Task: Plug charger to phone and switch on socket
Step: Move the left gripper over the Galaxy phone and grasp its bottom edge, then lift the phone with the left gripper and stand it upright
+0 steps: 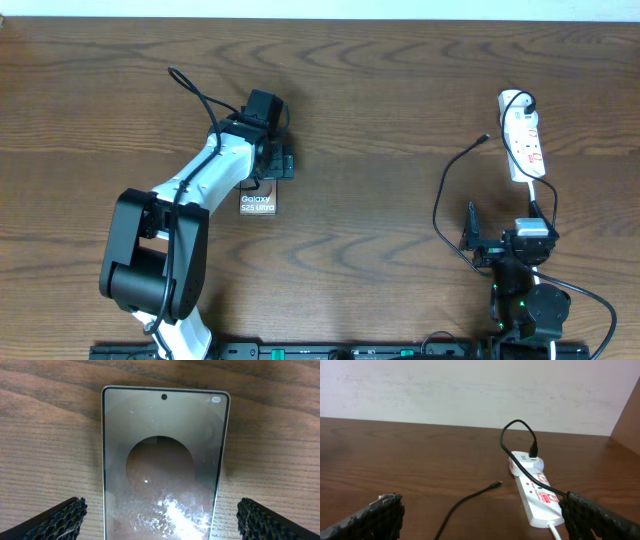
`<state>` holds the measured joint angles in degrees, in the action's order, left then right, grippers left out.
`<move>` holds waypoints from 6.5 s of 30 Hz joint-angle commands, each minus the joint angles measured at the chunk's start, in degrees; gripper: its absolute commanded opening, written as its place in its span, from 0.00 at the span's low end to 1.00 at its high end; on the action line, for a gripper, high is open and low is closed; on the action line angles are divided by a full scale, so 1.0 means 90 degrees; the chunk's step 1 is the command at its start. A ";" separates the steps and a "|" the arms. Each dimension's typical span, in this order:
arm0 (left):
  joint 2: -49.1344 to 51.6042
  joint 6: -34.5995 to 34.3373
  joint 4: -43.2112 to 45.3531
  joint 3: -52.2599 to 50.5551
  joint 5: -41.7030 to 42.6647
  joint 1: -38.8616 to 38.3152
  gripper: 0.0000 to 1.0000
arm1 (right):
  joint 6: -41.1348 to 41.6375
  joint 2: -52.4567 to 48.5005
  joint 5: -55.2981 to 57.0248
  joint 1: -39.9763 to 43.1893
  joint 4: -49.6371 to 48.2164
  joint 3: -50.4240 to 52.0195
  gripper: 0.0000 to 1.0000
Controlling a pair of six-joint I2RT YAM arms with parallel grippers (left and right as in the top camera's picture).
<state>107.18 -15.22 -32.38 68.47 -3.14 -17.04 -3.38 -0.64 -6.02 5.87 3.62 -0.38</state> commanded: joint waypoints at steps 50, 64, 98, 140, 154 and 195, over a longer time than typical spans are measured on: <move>0.0755 0.0277 -0.0231 -0.0078 0.0012 0.0304 0.98 | -0.0015 0.0029 -0.0039 -0.0036 0.0017 0.0010 0.99; 0.0755 0.0325 -0.0253 -0.0078 0.0141 0.0321 0.70 | -0.0015 0.0029 -0.0039 -0.0036 0.0015 0.0010 0.99; 0.0078 0.0325 -0.0248 0.0056 0.2973 0.0321 0.57 | -0.0015 0.0029 -0.0039 -0.0036 0.0015 0.0010 0.99; 0.0078 -0.3048 0.2174 0.0056 0.9328 0.0321 0.57 | -0.0015 0.0029 -0.0039 -0.0036 0.0017 0.0010 0.99; 0.0078 -0.4184 0.2618 0.0056 0.9326 0.0321 0.57 | -0.0015 0.0029 -0.0039 -0.0036 0.0017 0.0010 0.99; 0.0078 -0.4318 0.2662 0.0056 0.9277 0.0321 0.57 | -0.0015 0.0029 -0.0039 -0.0036 0.0017 0.0010 0.99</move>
<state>109.71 -54.02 -8.78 69.01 77.89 -14.35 -3.40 -0.64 -6.02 5.87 3.62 -0.38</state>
